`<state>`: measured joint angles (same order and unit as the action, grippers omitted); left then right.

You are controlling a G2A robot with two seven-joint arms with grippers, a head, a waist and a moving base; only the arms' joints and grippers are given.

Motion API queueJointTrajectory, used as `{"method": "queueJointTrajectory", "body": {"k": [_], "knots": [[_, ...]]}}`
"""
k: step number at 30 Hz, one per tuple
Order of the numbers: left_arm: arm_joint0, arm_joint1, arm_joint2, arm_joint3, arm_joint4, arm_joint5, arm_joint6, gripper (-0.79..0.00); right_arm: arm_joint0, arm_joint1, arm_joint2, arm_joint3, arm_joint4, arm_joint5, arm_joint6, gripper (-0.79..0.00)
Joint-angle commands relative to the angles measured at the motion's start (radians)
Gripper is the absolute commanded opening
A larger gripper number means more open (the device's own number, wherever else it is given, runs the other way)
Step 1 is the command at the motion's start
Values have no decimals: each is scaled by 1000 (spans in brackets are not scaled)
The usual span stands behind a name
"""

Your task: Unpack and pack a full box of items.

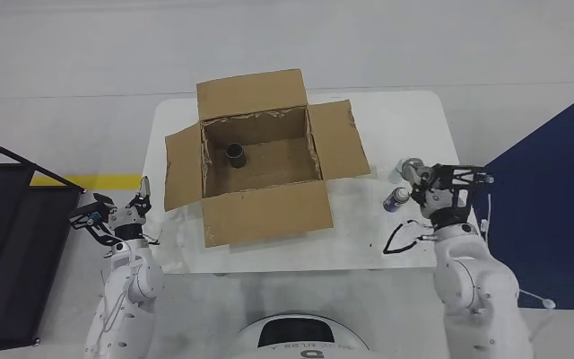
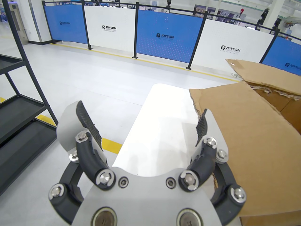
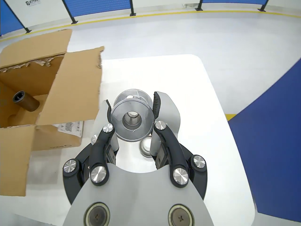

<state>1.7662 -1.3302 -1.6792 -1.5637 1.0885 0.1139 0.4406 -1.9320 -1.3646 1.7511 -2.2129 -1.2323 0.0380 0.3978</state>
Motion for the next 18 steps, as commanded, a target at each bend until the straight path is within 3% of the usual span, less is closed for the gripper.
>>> {"method": "queueJointTrajectory", "body": {"k": [1,10,18], "knots": [[0,0,0,0,0,0,0,0,-8,4,77,37,73,-41,22,-785],[0,0,0,0,0,0,0,0,190,37,213,287,176,-166,269,-785],[0,0,0,0,0,0,0,0,363,64,183,482,165,-256,443,-785]]}}
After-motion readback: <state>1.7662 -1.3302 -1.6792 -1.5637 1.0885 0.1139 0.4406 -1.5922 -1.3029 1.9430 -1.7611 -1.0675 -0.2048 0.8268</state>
